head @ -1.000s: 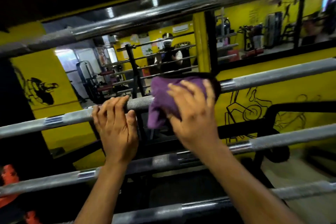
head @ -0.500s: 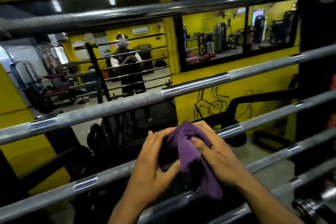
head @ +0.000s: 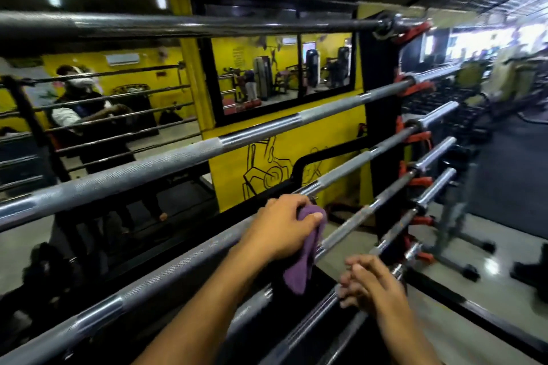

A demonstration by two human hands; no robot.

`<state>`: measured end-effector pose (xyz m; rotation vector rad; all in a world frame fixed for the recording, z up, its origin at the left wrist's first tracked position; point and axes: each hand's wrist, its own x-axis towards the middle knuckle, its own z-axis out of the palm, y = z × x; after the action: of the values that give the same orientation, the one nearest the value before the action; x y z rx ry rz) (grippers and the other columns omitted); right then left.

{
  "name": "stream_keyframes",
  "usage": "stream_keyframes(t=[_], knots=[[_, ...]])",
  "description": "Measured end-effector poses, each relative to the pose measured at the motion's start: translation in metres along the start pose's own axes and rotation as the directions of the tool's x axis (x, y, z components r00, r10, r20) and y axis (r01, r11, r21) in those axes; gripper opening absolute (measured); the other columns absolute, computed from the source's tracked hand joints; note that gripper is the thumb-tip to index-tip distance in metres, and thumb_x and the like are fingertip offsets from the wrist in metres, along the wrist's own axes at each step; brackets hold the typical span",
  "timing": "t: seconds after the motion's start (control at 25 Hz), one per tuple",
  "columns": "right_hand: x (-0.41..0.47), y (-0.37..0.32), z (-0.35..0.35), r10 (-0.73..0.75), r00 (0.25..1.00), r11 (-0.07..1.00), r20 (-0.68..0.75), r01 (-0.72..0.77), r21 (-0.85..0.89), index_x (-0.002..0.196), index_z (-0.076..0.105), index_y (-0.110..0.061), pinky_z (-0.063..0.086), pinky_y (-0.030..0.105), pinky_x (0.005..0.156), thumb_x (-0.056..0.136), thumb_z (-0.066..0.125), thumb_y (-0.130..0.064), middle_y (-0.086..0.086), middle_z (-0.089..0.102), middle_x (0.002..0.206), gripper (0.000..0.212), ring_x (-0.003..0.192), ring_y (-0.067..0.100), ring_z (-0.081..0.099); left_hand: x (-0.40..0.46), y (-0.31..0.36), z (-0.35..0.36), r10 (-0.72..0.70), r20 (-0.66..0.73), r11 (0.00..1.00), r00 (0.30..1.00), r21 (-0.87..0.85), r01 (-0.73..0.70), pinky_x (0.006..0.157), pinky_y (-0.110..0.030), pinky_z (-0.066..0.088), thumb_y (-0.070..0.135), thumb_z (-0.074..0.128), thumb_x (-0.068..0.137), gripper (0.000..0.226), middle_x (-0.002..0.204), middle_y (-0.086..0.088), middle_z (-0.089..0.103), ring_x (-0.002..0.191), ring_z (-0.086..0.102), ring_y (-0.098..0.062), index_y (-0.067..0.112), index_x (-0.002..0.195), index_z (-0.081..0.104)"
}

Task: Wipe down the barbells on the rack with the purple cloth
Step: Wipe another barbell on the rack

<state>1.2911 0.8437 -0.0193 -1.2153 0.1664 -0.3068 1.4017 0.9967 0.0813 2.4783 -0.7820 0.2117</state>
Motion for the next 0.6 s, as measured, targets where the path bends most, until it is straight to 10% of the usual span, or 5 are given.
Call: stream_keyframes(t=[0.12,0.24,0.4,0.52,0.6], knots=[[-0.003,-0.002,0.009,0.186,0.982,0.912,-0.040,-0.158,0.378,0.129,0.065,-0.013,0.060,0.035,0.065,0.087,0.059,-0.060,0.010,0.073,0.106,0.063,0.094,0.025,0.071,-0.002,0.048,0.027,0.239,0.155,0.971,0.959,-0.044,-0.235,0.076,-0.036,0.054,0.058,0.060,0.084,0.033,0.094,0.004,0.070,0.088,0.065,-0.021,0.031,0.102,0.063],[0.009,-0.036,0.010,0.184,0.978,0.795,-0.096,-0.091,0.599,0.095,0.081,-0.011,0.062,0.036,0.057,0.098,0.041,-0.058,0.020,0.076,0.097,0.062,0.079,0.029,0.076,-0.003,0.077,0.030,0.419,0.334,0.893,0.844,0.015,-0.450,0.070,-0.033,0.046,0.056,0.060,0.091,0.038,0.098,0.003,0.067,0.084,0.060,-0.018,0.029,0.118,0.062],[0.037,-0.064,0.007,0.131,0.973,0.768,-0.192,0.023,0.640,0.067,0.081,-0.007,0.061,0.032,0.059,0.092,0.050,-0.061,0.018,0.076,0.086,0.067,0.067,0.024,0.075,0.039,0.068,-0.024,0.547,0.342,0.797,0.764,0.066,-0.600,0.099,-0.033,0.047,0.050,0.050,0.100,0.044,0.134,0.008,0.061,0.119,0.057,-0.011,0.028,0.138,0.055],[0.069,-0.085,0.009,0.042,0.966,0.737,-0.256,0.143,0.660,0.068,0.078,-0.014,0.054,0.023,0.043,0.061,0.082,-0.061,0.002,0.072,0.062,0.048,0.052,0.014,0.070,0.084,0.047,-0.090,0.532,0.279,0.684,0.800,0.416,-0.600,0.119,-0.031,0.029,0.044,0.044,0.104,0.055,0.161,0.011,0.030,0.145,0.031,-0.010,0.030,0.155,0.031],[0.098,-0.097,0.012,0.078,0.965,0.695,-0.250,0.127,0.707,0.095,0.070,-0.017,0.057,0.028,0.047,0.091,0.057,-0.057,0.005,0.074,0.069,0.043,0.059,0.021,0.072,0.106,0.021,-0.125,0.390,0.336,0.675,0.857,0.529,-0.514,0.121,-0.026,0.009,0.043,0.039,0.105,0.063,0.166,0.017,0.001,0.149,0.006,-0.004,0.035,0.159,0.007]])
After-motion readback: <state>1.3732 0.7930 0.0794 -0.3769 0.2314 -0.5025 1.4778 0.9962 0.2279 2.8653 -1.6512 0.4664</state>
